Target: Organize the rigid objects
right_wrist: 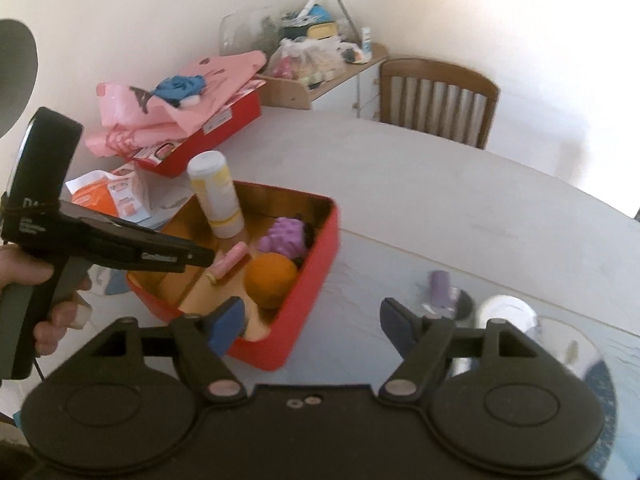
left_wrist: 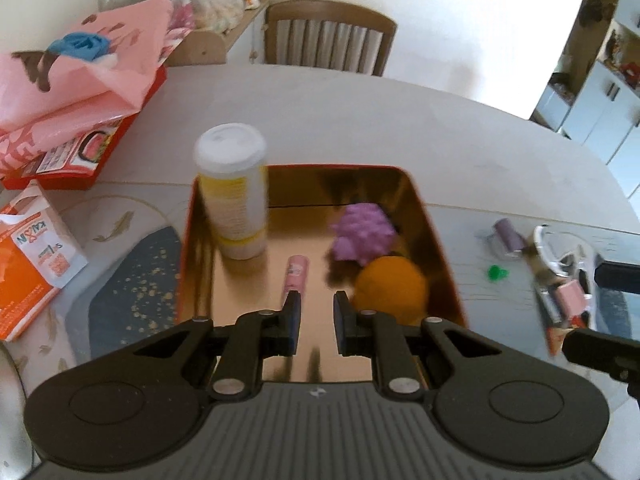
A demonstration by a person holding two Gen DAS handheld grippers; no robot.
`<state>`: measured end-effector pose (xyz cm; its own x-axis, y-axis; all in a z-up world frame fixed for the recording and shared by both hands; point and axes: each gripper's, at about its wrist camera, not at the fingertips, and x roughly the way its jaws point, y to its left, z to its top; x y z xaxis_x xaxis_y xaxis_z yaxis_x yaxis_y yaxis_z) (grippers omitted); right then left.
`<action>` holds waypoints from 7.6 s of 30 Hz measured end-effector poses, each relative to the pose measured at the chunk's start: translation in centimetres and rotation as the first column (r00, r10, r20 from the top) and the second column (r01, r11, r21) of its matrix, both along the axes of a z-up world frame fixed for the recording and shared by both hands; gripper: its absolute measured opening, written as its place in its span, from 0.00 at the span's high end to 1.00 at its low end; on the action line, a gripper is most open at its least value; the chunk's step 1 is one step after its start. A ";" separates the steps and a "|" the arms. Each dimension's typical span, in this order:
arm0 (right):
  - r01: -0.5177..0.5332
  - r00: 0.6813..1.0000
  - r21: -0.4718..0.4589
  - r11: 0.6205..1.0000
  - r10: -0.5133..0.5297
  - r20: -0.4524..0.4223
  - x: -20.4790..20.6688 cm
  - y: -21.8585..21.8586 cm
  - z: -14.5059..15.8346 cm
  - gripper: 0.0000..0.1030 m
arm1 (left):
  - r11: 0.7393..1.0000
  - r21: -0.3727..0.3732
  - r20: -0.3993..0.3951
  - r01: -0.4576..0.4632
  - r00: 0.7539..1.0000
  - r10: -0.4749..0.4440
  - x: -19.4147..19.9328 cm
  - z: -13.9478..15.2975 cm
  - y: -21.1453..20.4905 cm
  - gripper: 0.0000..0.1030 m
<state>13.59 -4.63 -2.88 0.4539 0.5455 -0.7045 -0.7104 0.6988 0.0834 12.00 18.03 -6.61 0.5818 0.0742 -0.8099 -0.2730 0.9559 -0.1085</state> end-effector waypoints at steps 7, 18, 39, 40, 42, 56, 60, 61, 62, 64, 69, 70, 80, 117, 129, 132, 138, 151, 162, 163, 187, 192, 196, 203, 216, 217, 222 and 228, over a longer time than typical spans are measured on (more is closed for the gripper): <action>0.080 0.997 0.004 0.997 -0.080 -0.005 0.5 -5.3 0.3 0.20 | 0.999 0.000 0.039 0.032 0.999 -0.032 -0.1 1.3 -3.4 0.47; 0.215 0.976 0.011 0.976 -0.215 -0.038 2.3 -13.5 -1.0 0.13 | 0.995 0.010 0.066 0.097 0.993 -0.097 1.2 2.2 -9.5 0.32; 0.284 0.951 -0.079 0.956 -0.291 -0.102 9.3 -18.2 -6.6 0.00 | 0.989 -0.031 0.034 0.143 0.989 -0.142 3.5 -1.2 -19.6 0.20; 0.279 0.952 -0.085 0.956 -0.287 -0.106 9.6 -18.0 -6.9 0.00 | 0.988 -0.029 0.029 0.149 0.988 -0.149 3.6 -1.5 -20.2 0.20; 0.273 0.953 -0.093 0.957 -0.283 -0.113 10.1 -17.7 -7.3 0.01 | 0.987 -0.021 0.019 0.160 0.987 -0.159 3.8 -2.0 -21.1 0.20; 0.280 0.931 -0.128 0.951 -0.302 -0.204 12.4 -15.8 -10.3 0.11 | 0.992 -0.030 -0.026 0.123 0.992 -0.124 5.3 -4.9 -23.9 0.20; 0.297 0.928 -0.142 0.944 -0.321 -0.192 12.7 -15.2 -10.6 0.19 | 0.992 -0.027 -0.034 0.122 0.992 -0.123 5.6 -5.2 -24.3 0.20; 0.298 0.928 -0.143 0.944 -0.322 -0.188 12.7 -15.1 -10.6 0.21 | 0.992 -0.028 -0.034 0.120 0.992 -0.121 5.7 -5.3 -24.4 0.20; 0.299 0.928 -0.140 0.944 -0.322 -0.186 12.8 -15.1 -10.6 0.22 | 0.993 -0.028 -0.035 0.116 0.992 -0.117 5.7 -5.3 -24.4 0.20; 0.302 0.930 -0.131 0.944 -0.322 -0.177 12.7 -15.1 -10.7 0.26 | 0.994 -0.036 -0.036 0.107 0.994 -0.108 5.8 -5.4 -24.3 0.20; 0.339 0.919 -0.117 0.934 -0.355 -0.173 13.1 -15.6 -10.6 0.29 | 0.995 -0.054 -0.036 0.087 0.995 -0.089 5.9 -5.5 -24.2 0.20; 0.348 0.917 -0.111 0.931 -0.363 -0.168 13.2 -15.7 -10.5 0.29 | 0.995 -0.056 -0.037 0.086 0.995 -0.088 5.9 -5.6 -24.2 0.20; 0.370 0.911 -0.112 0.922 -0.384 -0.151 13.2 -16.4 -10.7 0.33 | 0.995 -0.051 -0.045 0.086 0.995 -0.088 6.2 -6.0 -24.7 0.30; 0.217 0.958 0.044 0.975 -0.204 -0.202 7.2 -21.9 -7.3 0.93 | 0.987 -0.019 -0.019 0.162 0.987 -0.162 3.8 -4.9 -24.2 0.72; 0.224 0.957 0.131 0.966 -0.193 -0.216 5.5 -20.6 -4.9 0.96 | 0.982 -0.024 0.028 0.189 0.982 -0.189 1.7 -3.0 -22.2 0.78; 0.235 0.955 0.139 0.962 -0.203 -0.215 5.2 -20.0 -4.5 0.96 | 0.981 -0.033 0.040 0.190 0.981 -0.189 1.3 -2.4 -21.3 0.78; 0.243 0.953 0.178 0.953 -0.201 -0.225 4.5 -18.6 -3.0 0.96 | 0.983 -0.040 0.079 0.180 0.981 -0.176 0.0 -0.3 -18.9 0.78; 0.177 0.971 0.286 0.942 -0.120 -0.206 4.6 -11.2 1.6 0.96 | 0.994 -0.012 0.148 0.104 0.984 -0.101 -1.9 3.9 -11.1 0.78; 0.078 0.979 0.347 0.935 -0.006 -0.202 4.2 -2.3 3.9 0.96 | 0.999 0.025 0.152 0.045 0.987 -0.048 -3.0 4.4 -4.3 0.78; 0.074 0.978 0.350 0.934 0.001 -0.210 4.2 -1.5 3.9 0.96 | 0.999 0.027 0.148 0.042 0.988 -0.045 -3.1 4.3 -3.7 0.78; 0.189 0.895 0.361 0.913 -0.009 -0.447 7.8 11.0 -2.2 0.97 | 0.991 0.107 0.020 0.080 0.996 -0.083 -1.9 -0.7 2.1 0.78; 0.193 0.891 0.328 0.925 -0.025 -0.454 8.3 12.2 -3.4 0.98 | 0.989 0.112 0.009 0.101 0.995 -0.103 -1.2 -1.4 2.3 0.78; 0.181 0.890 0.311 0.933 -0.021 -0.455 8.6 12.9 -4.1 0.98 | 0.988 0.109 -0.005 0.110 0.994 -0.110 -0.6 -2.0 2.4 0.78; 0.158 0.887 0.275 0.948 -0.015 -0.461 8.5 13.5 -4.9 0.96 | 0.990 0.086 -0.031 0.110 0.994 -0.107 0.1 -3.2 3.1 0.78; 0.140 0.899 0.195 0.971 -0.042 -0.436 7.3 12.2 -4.2 0.77 | 0.991 0.089 -0.041 0.097 0.995 -0.093 0.8 -3.2 3.4 0.78; 0.139 0.901 0.196 0.971 -0.043 -0.431 7.3 12.1 -4.1 0.74 | 0.992 0.085 -0.042 0.092 0.995 -0.089 0.8 -3.2 3.4 0.78; 0.140 0.910 0.189 0.972 -0.052 -0.411 6.7 10.5 -3.5 0.65 | 0.995 0.072 -0.044 0.073 0.997 -0.070 0.5 -2.9 3.6 0.77; 0.130 0.922 0.189 0.973 -0.048 -0.385 5.7 9.0 -2.7 0.60 | 0.997 0.052 -0.036 0.061 0.998 -0.059 -0.5 -2.4 3.6 0.72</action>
<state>19.25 4.41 -5.57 0.2311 0.6668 -0.7085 -0.5336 0.6958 0.4808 11.54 21.65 -9.02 0.5580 0.0836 -0.8256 -0.2181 0.9747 -0.0487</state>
